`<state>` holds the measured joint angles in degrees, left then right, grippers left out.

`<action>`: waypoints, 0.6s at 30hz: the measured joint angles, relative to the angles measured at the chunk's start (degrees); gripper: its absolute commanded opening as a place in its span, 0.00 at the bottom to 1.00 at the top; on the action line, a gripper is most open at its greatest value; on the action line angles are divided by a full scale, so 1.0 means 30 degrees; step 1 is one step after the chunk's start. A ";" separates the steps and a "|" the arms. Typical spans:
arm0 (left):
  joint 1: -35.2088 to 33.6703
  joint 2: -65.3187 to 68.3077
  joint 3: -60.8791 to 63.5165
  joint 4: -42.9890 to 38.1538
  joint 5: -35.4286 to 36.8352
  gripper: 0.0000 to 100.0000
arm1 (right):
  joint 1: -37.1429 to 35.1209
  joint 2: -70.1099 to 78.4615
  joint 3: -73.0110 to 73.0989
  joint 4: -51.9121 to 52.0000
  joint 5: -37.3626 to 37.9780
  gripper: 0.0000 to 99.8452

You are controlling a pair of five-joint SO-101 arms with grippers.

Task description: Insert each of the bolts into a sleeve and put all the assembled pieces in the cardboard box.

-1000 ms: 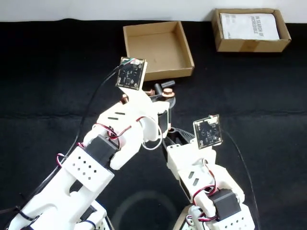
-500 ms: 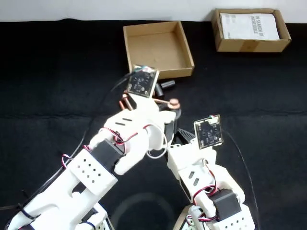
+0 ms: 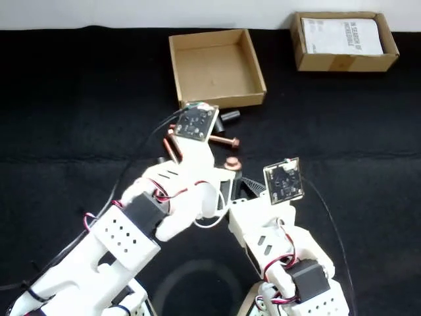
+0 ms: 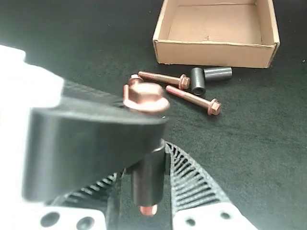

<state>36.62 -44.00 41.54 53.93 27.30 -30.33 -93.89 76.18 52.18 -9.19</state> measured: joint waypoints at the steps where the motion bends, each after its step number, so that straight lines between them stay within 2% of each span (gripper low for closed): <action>1: -0.0029 0.0000 -0.0498 0.1084 -0.0088 0.31 | 0.0000 0.0000 0.0000 0.0000 0.0000 0.01; 3: -0.0029 0.0000 -0.1700 0.3370 -0.0059 0.34 | 0.0000 -0.0029 -0.0029 -0.0029 0.0000 0.01; 11: 0.1172 0.0059 -0.7150 1.1722 -0.0117 0.34 | -0.0059 -0.0147 -0.0029 -0.0176 0.0029 0.01; 16: 0.1407 0.0059 -1.0725 1.4007 -0.0117 0.33 | -0.0029 -0.0176 -0.0381 -0.1758 0.0029 0.01; 18: 0.1172 -0.0205 -1.2484 1.4652 -0.0205 0.28 | 0.0410 0.0586 -0.0762 -0.2374 -0.0029 0.01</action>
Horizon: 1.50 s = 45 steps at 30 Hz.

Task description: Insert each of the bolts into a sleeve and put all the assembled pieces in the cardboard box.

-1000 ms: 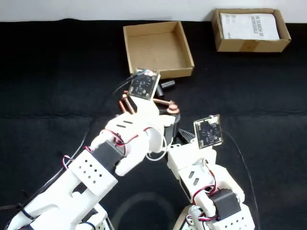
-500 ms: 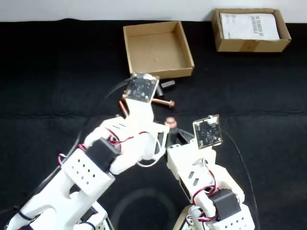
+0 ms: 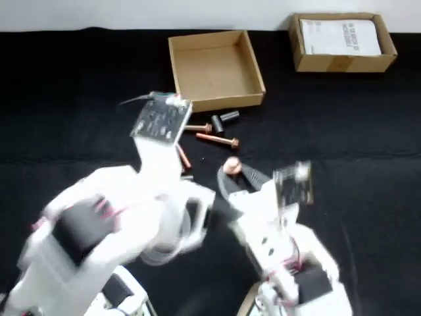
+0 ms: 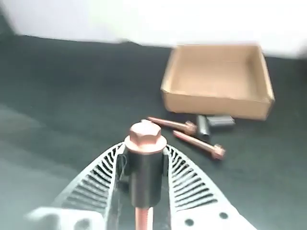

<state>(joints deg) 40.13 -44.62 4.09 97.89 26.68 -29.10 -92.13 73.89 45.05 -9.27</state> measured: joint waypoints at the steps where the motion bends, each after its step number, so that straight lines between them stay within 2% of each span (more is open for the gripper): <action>1: -0.0410 0.0000 -0.0879 0.0117 -0.0029 0.25 | 0.0352 0.0527 0.0000 -0.0088 0.0029 0.01; 4: -0.2081 0.0147 -0.3106 0.0498 -0.0615 0.12 | 0.1582 0.2637 -0.1817 -0.0645 0.0029 0.01; 7: -0.3575 -0.0029 -0.4132 0.0733 -0.2872 0.00 | 0.2784 0.5509 -0.4190 -0.0850 0.0029 0.01; 9: -0.4806 -0.0469 -0.4161 0.0733 -0.4161 0.02 | 0.3048 0.7443 -0.5890 -0.1084 0.0029 0.01; 12: -0.6418 -0.1729 -0.3253 0.0733 -0.5275 0.01 | 0.3106 1.0168 -0.8586 -0.1817 0.0029 0.01; 19: -1.1077 -0.4689 0.2755 0.0029 -0.5656 0.01 | 0.3165 1.6762 -1.5648 -0.2344 0.0029 0.01; 22: -1.3509 -0.6037 0.6300 -0.2256 -0.5656 0.01 | 0.3165 1.9692 -1.9018 -0.2344 0.0029 0.01; 26: -1.6440 -0.7590 1.2190 -0.7619 -0.5626 0.01 | 0.3165 2.4117 -2.3385 -0.2374 0.0147 0.01; 32: -1.9575 -1.0374 2.2095 -1.7641 -0.5626 0.01 | 0.3194 3.1443 -3.0505 -0.2374 0.3370 0.01; 36: -2.0366 -1.2659 2.7575 -2.2652 -0.5597 0.01 | 0.3253 3.6073 -3.5868 -0.2403 0.5333 0.01; 39: -2.0396 -1.4447 3.0418 -2.4791 -0.5597 0.01 | 0.3429 3.9267 -3.9414 -0.2432 0.6418 0.01; 43: -2.0806 -1.6205 3.0681 -2.5055 -0.5451 0.01 | 0.3604 4.3516 -4.3253 -0.2491 0.7590 0.01; 45: -2.1040 -1.6586 3.0711 -2.4967 -0.4542 0.01 | 0.3604 4.5480 -4.4923 -0.2491 0.8293 0.01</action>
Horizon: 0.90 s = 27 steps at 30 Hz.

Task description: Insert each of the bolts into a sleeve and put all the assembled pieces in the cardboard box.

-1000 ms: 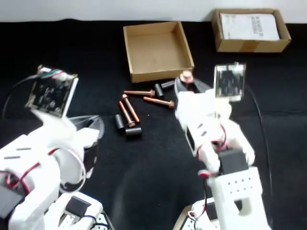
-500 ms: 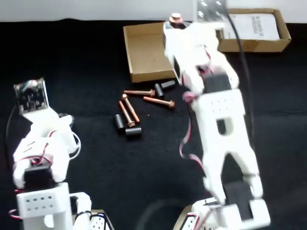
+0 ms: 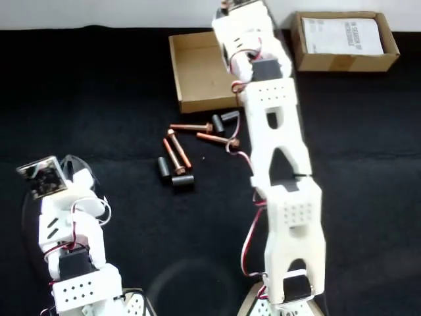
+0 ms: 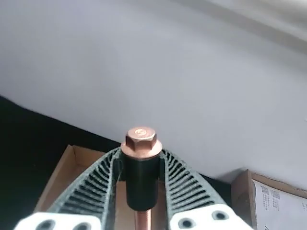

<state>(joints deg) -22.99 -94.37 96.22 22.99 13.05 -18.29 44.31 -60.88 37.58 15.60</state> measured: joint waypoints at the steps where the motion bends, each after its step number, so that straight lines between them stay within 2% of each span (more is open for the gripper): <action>1: -0.0088 -0.0059 0.0000 0.0234 0.0440 0.01 | 0.0000 0.0967 -0.0762 0.0000 0.0264 0.01; 7: -0.0352 -0.0234 0.0000 0.3956 0.2755 0.01 | 0.0088 0.6183 -0.4484 0.0000 0.0674 0.01; 11: -0.0381 -0.0264 0.0000 0.4689 0.3223 0.01 | 0.0117 0.8850 -0.6564 0.0498 0.0674 0.01; 13: -0.0381 -0.0322 0.0000 0.4718 0.3253 0.01 | 0.0088 0.9436 -0.7678 0.1963 0.0733 0.03; 18: -0.0381 -0.0322 0.0000 0.4718 0.3253 0.01 | -0.0674 0.9465 -1.0168 0.7297 0.0850 0.22; 20: -0.0381 -0.0322 0.0000 0.4718 0.3253 0.01 | -0.0938 0.9436 -1.0755 0.8908 0.0850 0.26; 27: -0.0381 -0.0322 0.0000 0.4718 0.3253 0.01 | -0.0967 0.9407 -1.1077 1.2425 0.0850 0.26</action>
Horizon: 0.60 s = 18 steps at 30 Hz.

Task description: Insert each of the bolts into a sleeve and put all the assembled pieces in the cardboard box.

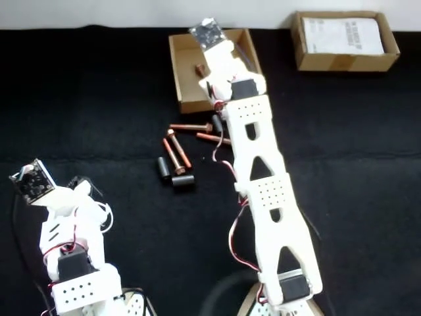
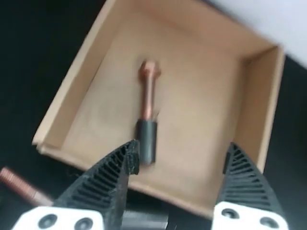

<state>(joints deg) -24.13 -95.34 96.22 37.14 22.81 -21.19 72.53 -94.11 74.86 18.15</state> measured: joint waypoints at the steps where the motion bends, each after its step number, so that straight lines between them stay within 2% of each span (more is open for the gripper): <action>1: 0.0000 0.0000 0.0000 0.0000 0.0000 0.01 | 0.0000 0.0000 0.0000 0.0557 0.0000 0.26; 6: 0.0000 0.0000 0.0000 0.0000 0.0000 0.01 | -0.0029 -0.0557 0.0000 0.3282 0.0000 0.26; 12: 0.0000 0.0000 0.0000 0.0059 0.0000 0.01 | -0.1026 -0.3429 -0.0059 0.7853 -0.0381 0.26; 18: 0.0000 0.0000 0.0000 0.0147 0.0000 0.01 | -0.0996 -0.4513 0.1055 0.8527 -0.2403 0.26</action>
<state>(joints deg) -24.13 -95.34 96.22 37.58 22.81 -24.18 58.99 -90.95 100.44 10.95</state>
